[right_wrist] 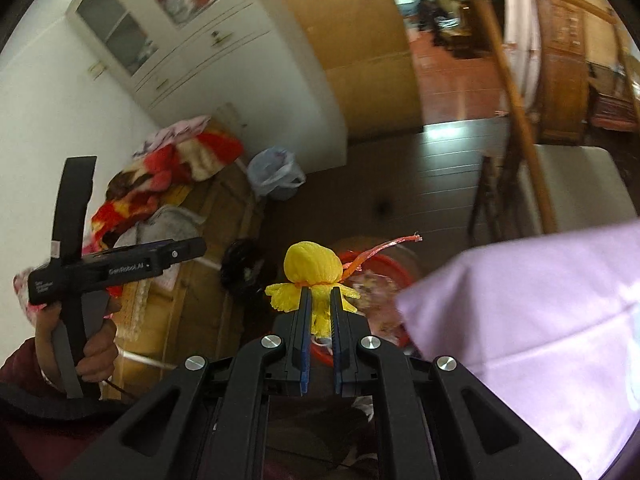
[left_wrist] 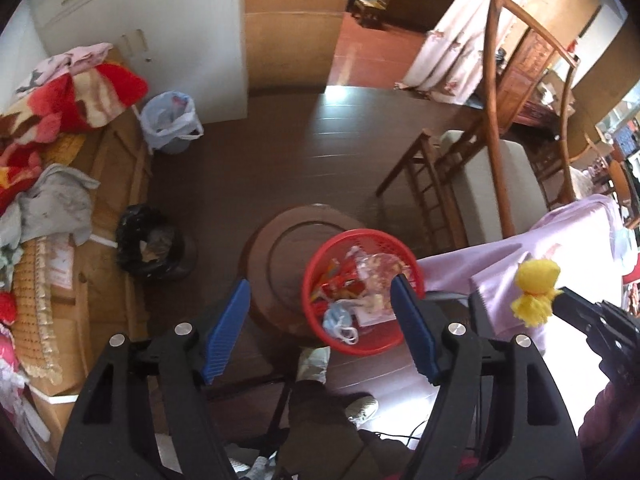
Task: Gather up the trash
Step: 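Open both tools over the red basket to drop wrapper and chick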
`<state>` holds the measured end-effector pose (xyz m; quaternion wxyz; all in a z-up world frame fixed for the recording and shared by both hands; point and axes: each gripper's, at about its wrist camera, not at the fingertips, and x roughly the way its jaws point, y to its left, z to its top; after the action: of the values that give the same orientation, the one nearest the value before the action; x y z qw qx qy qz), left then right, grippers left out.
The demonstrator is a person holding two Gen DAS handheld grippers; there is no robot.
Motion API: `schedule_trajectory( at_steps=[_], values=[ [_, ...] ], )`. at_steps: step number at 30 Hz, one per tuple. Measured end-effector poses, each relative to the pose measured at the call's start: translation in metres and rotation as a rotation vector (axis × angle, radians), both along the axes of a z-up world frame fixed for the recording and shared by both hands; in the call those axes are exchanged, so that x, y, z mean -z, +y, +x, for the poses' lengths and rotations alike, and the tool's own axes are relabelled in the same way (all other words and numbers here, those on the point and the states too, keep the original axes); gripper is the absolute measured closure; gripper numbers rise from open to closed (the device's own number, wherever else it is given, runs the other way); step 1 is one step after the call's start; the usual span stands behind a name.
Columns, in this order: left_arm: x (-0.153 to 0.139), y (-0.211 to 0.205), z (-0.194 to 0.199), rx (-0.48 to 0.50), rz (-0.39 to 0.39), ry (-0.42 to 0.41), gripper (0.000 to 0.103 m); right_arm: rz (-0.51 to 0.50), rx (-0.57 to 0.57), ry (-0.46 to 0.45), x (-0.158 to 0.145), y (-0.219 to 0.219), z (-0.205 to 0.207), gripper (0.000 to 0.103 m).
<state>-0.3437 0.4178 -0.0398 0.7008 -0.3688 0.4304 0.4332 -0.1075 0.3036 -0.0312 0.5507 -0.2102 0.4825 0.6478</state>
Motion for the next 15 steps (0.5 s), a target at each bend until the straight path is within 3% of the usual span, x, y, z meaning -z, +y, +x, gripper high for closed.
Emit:
schedule_trajectory(
  at_steps=[5, 6, 8, 15],
  values=[
    [0.003, 0.003, -0.019, -0.032, -0.01, 0.008, 0.032, -0.022, -0.066, 0.012, 0.012, 0.029, -0.023, 0.091],
    [0.003, 0.003, -0.022, -0.037, -0.012, 0.009, 0.032, -0.029, -0.068, 0.022, 0.015, 0.035, -0.026, 0.086],
    [0.004, 0.005, -0.026, -0.041, -0.012, 0.01, 0.032, -0.035, -0.058, 0.044, 0.017, 0.041, -0.027, 0.079],
    [0.004, 0.013, -0.023, -0.012, -0.011, -0.013, 0.032, -0.022, -0.021, 0.021, 0.005, 0.041, -0.02, 0.076]
  ],
)
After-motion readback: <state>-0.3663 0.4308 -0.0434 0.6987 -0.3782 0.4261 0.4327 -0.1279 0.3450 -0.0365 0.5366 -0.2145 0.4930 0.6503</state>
